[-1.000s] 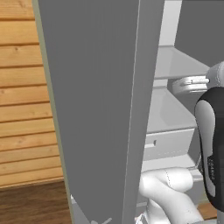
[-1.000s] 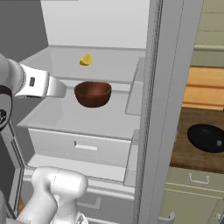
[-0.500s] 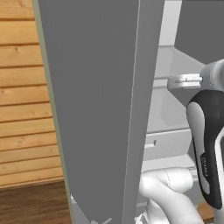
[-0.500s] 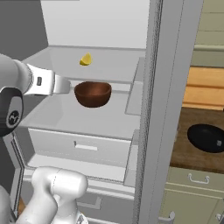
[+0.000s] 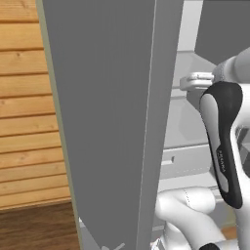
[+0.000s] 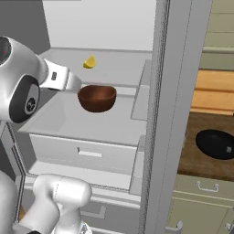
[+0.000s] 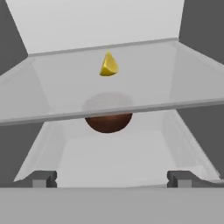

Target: Grab a lemon wedge from the fridge and one ice cube from the ice bowl, and put them in the glass of lemonade.

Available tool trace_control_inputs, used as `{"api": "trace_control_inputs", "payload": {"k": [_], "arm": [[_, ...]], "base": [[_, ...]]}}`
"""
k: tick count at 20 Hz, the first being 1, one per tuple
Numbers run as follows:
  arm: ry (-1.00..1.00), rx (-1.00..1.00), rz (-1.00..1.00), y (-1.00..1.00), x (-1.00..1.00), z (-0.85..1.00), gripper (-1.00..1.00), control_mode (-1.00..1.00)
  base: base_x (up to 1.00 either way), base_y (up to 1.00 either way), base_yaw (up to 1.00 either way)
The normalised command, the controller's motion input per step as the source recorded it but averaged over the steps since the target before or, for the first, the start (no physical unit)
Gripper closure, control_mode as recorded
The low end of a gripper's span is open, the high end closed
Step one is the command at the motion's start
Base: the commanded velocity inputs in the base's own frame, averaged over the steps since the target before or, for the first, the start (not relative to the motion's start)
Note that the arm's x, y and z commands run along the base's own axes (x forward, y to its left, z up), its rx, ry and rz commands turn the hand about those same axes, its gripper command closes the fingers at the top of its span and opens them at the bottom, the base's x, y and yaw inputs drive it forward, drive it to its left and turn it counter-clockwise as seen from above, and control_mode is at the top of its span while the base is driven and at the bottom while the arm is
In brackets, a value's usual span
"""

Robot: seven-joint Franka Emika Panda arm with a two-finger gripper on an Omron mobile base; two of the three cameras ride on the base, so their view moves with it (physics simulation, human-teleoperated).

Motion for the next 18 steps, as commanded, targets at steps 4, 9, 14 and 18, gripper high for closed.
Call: {"api": "trace_control_inputs", "payload": {"k": [4,9,14,18], "arm": [[0.1,0.0,0.0,0.04,0.44,0.0,-1.0,-1.0],[-0.01,0.0,0.0,0.01,0.39,-0.08,-1.0,-1.0],[-0.03,0.0,0.0,0.0,0.41,-0.1,-1.0,-1.0],[0.0,0.0,0.0,0.0,0.45,-0.06,-1.0,-1.0]], "base": [[0.0,0.0,0.0],[0.0,0.0,0.0],[0.0,0.0,0.0],[0.0,0.0,0.0]]}}
